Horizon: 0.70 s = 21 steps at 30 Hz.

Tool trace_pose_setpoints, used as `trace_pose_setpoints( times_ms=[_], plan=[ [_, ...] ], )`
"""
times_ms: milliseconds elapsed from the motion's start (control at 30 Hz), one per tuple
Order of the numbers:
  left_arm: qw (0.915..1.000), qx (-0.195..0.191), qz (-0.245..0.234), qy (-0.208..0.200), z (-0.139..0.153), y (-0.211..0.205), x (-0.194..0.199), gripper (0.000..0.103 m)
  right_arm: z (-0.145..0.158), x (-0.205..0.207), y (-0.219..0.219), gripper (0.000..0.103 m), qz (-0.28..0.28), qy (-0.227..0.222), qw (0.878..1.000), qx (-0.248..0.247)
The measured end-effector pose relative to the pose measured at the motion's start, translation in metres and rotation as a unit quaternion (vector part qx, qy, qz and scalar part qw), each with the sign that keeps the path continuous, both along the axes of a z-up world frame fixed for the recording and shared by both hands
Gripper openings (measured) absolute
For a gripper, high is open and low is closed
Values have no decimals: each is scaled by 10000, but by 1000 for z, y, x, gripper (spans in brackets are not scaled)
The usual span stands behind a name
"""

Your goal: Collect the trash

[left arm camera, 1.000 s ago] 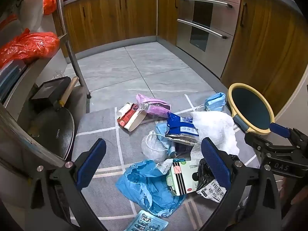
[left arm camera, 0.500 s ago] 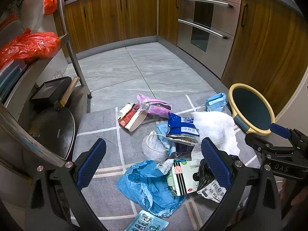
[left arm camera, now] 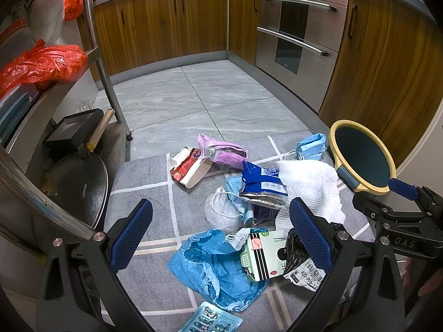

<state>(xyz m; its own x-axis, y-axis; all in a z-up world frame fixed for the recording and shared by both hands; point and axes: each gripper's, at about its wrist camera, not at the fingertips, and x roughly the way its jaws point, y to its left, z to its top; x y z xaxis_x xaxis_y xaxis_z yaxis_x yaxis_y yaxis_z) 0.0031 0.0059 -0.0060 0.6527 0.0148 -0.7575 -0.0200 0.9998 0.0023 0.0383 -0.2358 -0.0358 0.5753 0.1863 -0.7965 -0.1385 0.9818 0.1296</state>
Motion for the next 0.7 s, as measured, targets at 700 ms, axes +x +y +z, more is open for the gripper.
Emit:
trace_pose_setpoints(
  times_ms=[700],
  plan=[
    [10000, -21, 11, 15, -2, 2, -1, 97, -6, -1, 0, 99, 17, 77, 10000, -4]
  ],
)
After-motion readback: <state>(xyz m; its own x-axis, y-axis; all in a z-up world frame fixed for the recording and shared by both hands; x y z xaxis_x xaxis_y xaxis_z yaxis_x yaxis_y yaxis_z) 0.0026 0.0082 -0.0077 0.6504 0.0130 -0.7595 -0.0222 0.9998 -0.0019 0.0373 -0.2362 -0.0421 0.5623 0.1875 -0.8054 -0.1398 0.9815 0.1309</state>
